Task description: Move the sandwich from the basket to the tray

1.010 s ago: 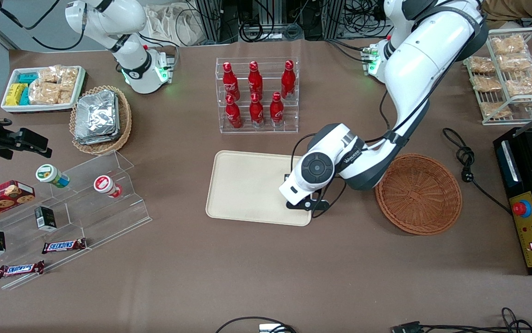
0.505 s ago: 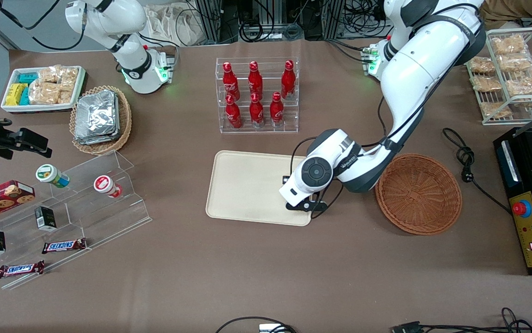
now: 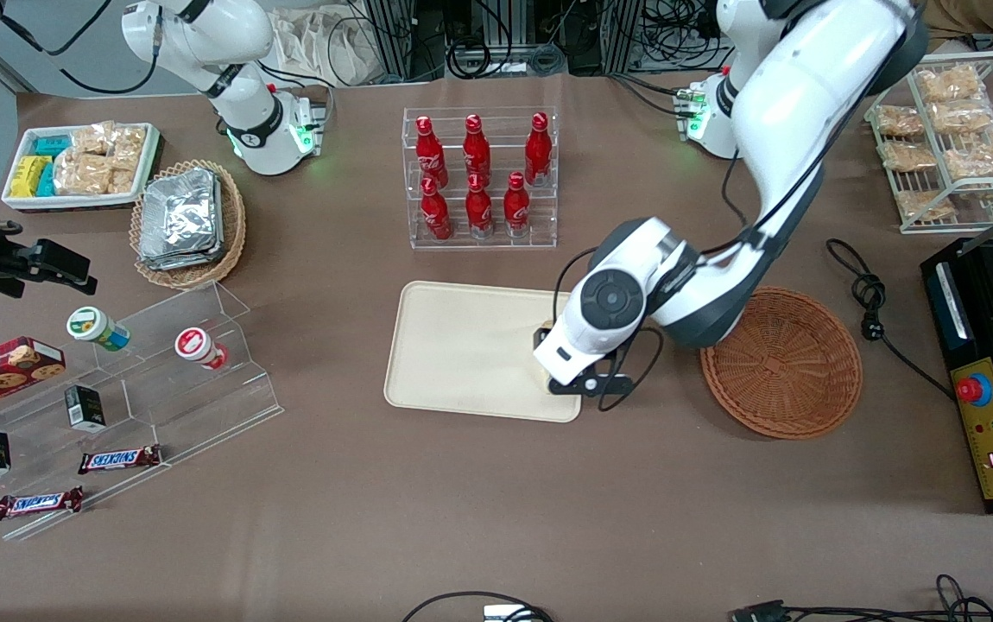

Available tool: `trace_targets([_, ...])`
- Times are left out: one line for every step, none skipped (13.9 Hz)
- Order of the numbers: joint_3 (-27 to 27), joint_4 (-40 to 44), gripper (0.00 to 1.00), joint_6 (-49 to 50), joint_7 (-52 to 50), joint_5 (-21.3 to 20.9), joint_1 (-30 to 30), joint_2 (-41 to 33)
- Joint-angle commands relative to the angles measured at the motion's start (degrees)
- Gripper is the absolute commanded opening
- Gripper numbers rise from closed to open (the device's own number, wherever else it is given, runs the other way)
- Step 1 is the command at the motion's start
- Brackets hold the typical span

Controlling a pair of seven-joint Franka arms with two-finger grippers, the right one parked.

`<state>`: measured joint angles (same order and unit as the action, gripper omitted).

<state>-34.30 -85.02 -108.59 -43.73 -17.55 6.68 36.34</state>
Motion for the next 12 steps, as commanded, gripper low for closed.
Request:
trace_targets([4.5,-14.9,1.0,-2.0,-0.5,-0.4,-0.4,-15.6])
trace_targets([5.9,-19.8,1.0,-4.1,-0.4,0.0,-0.4,-19.9])
trace_targets([7.2,-23.9,1.0,-6.0,-0.3,0.1,-0.4,-23.6])
trace_targets([8.8,-26.4,1.0,-6.5,1.6,0.6,-0.4,-26.7])
trace_targets([11.0,-27.0,1.0,-5.6,6.3,1.1,-0.4,-28.9])
trace_targets([13.6,-27.2,1.0,-3.5,11.9,3.7,-0.4,-31.2])
trace_targets([17.0,-26.9,1.0,-1.3,16.8,6.9,-0.4,-33.0])
trace_targets([21.0,-26.9,1.0,-0.5,22.1,8.4,-0.3,-35.1])
trace_targets([24.6,-26.7,1.0,0.5,27.2,9.3,-0.3,-36.7])
trace_targets([28.3,-25.7,1.0,2.0,30.5,10.8,-0.3,-37.5])
trace_targets([31.5,-23.7,1.0,4.2,32.6,12.0,-0.2,-37.6])
trace_targets([33.6,-20.7,1.0,7.8,34.1,12.1,-0.2,-37.2])
